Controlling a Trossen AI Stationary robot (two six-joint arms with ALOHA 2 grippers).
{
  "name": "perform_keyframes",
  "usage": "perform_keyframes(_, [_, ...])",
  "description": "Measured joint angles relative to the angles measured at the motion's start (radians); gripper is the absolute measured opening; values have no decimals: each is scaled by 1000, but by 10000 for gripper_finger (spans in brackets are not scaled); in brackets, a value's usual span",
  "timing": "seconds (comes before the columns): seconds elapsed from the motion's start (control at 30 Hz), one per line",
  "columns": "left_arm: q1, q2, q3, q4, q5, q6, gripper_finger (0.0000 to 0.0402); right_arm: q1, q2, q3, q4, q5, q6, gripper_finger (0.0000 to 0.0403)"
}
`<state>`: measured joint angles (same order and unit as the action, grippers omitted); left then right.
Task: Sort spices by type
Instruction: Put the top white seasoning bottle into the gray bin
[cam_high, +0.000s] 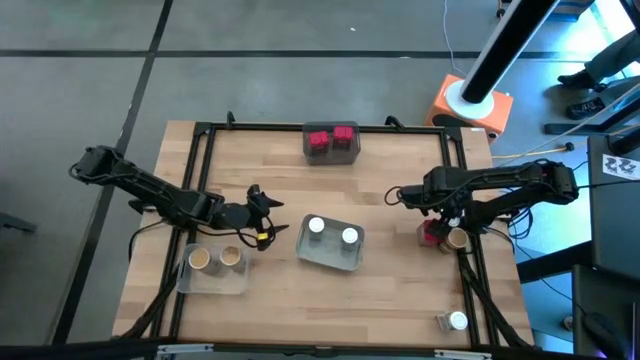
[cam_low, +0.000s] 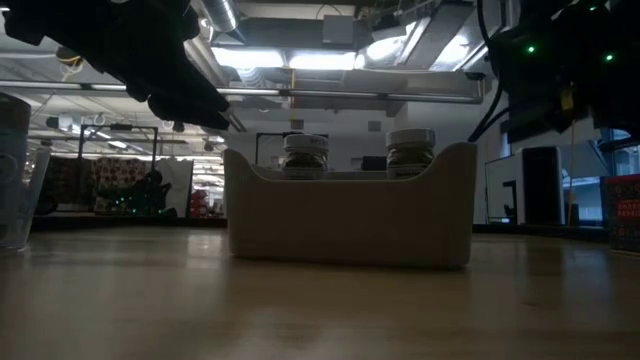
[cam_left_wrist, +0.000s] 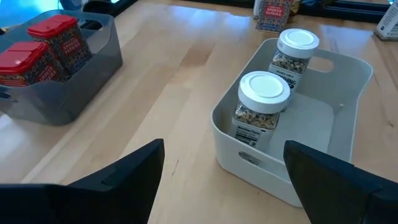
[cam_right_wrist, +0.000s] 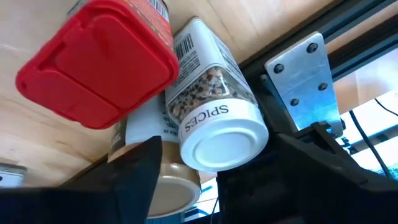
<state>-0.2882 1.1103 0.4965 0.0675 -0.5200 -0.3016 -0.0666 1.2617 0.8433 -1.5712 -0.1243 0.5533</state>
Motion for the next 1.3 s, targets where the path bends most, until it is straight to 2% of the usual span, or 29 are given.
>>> perform_keyframes(0.37, [0, 0, 0, -4, 0, 6, 311, 0, 0, -1, 21, 26, -12, 232])
perform_keyframes(0.7, [-1, 0, 0, -4, 0, 21, 311, 0, 18, -29, 20, 24, -11, 229])
perform_keyframes(0.9, [-1, 0, 0, -4, 0, 25, 311, 0, 34, -27, 16, 25, -37, 200])
perform_keyframes(1.0, [-1, 0, 0, -5, 0, 25, 311, 0, 34, -25, 13, 27, -41, 200])
perform_keyframes(1.17, [-1, 0, 0, -4, 0, 25, 311, 1, 36, 30, 32, 63, -44, 200])
perform_keyframes(1.3, [-1, 0, 0, -4, 0, 25, 311, 1, 36, 88, 33, 134, -58, 200])
